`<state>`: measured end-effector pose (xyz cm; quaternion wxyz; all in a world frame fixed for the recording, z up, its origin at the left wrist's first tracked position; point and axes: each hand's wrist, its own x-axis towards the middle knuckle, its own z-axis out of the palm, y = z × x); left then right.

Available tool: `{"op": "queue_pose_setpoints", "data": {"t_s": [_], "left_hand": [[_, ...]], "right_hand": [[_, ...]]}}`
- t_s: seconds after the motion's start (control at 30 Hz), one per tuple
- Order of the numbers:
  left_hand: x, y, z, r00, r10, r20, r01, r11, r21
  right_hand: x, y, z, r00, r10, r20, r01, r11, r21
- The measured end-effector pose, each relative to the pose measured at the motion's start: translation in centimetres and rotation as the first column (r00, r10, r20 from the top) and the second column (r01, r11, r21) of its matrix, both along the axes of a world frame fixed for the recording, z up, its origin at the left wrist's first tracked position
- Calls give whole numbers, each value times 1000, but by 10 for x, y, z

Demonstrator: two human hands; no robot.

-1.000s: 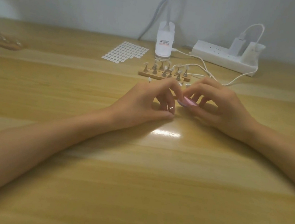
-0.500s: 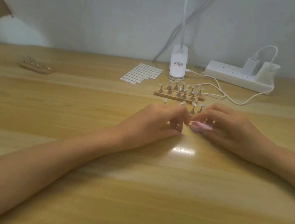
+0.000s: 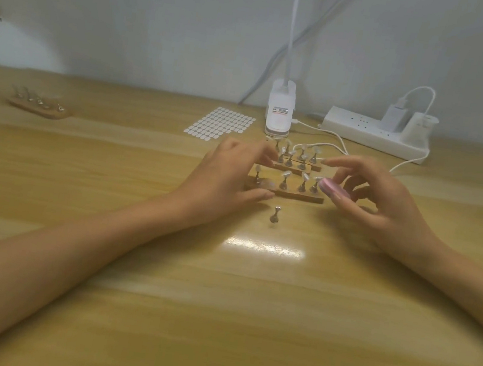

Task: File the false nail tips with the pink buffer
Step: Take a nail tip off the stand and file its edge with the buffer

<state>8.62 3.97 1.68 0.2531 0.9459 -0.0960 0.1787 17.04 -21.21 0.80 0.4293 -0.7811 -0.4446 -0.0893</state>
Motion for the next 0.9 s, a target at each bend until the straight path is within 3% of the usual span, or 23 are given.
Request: {"op": "queue_pose_setpoints", "data": {"t_s": [0.1,0.2,0.43,0.67,0.8,0.9], "left_hand": [[7,-7,1,1000,-31,-7,30,999,-31],[14,-14,6,997,-54,-53,50,997,-64],[20,-17,11,995,-39,-93,20,980,-197],[-2,-18,25,996,3,94,1,999,-51],[-20,-17,27,974,-177,-145,171,984,-54],[-21,-18,19,962,-180,-205,172,984,-54]], "right_hand": [[6,-1,-2,989,-4,-146,11,999,48],[7,-2,-2,980,14,-200,-1,998,63],[2,-1,-1,977,35,-208,-23,998,59],[2,-1,-2,994,6,-113,-9,1000,-23],[5,1,-3,998,-11,-60,6,996,-84],[5,1,-4,998,-19,-54,15,996,-85]]}}
